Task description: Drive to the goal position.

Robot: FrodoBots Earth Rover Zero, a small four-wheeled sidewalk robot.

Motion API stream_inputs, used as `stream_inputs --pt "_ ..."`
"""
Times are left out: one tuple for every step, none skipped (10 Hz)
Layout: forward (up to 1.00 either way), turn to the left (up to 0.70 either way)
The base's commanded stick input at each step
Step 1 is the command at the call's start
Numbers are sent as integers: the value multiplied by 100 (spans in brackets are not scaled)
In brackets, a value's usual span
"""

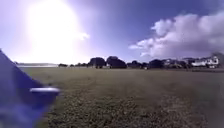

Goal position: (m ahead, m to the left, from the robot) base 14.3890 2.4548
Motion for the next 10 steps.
stream_inputs --pt "70 -12" --pt "70 -10" --pt "70 -8" --pt "70 0" --pt "70 0" --pt "70 -2" --pt "70 -5" --pt "70 -13" --pt "70 -14" --pt "70 -14"
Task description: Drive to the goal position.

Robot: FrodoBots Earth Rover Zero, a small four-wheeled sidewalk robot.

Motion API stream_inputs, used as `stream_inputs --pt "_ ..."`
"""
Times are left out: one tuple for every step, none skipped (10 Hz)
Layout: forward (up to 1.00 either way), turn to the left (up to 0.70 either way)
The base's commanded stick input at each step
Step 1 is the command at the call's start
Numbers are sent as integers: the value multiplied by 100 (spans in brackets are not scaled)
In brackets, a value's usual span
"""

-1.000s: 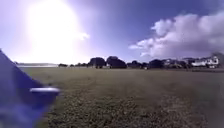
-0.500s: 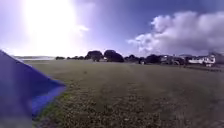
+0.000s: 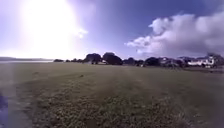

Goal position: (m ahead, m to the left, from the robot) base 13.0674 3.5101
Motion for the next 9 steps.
stream_inputs --pt "70 -14" --pt "70 -14" --pt "70 -14" --pt "70 -14" --pt "70 -14" --pt "70 -14" --pt "70 -14" --pt "70 -14" --pt "70 -14"
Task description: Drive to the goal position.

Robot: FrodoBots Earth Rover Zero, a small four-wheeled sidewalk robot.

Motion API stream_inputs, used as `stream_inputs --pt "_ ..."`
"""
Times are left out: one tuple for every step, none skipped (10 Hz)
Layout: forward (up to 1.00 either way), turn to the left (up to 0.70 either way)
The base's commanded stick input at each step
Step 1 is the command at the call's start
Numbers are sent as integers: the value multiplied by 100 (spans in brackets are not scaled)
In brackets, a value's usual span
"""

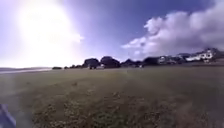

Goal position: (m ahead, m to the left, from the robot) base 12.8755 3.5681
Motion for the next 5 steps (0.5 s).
stream_inputs --pt "70 -14" --pt "70 -10" --pt "70 -4" --pt "70 0" --pt "70 0"
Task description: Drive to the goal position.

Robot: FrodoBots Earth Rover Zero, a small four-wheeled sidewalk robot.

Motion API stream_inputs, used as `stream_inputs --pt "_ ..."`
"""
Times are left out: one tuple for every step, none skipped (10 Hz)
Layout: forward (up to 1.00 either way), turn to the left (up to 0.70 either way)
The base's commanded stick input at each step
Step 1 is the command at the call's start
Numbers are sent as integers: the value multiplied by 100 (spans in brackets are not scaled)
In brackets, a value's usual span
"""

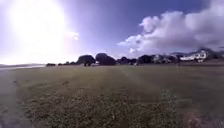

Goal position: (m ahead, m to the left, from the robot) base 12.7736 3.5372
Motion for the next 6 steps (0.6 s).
stream_inputs --pt "70 0" --pt "70 0" --pt "70 0" --pt "70 0" --pt "70 0" --pt "70 0"
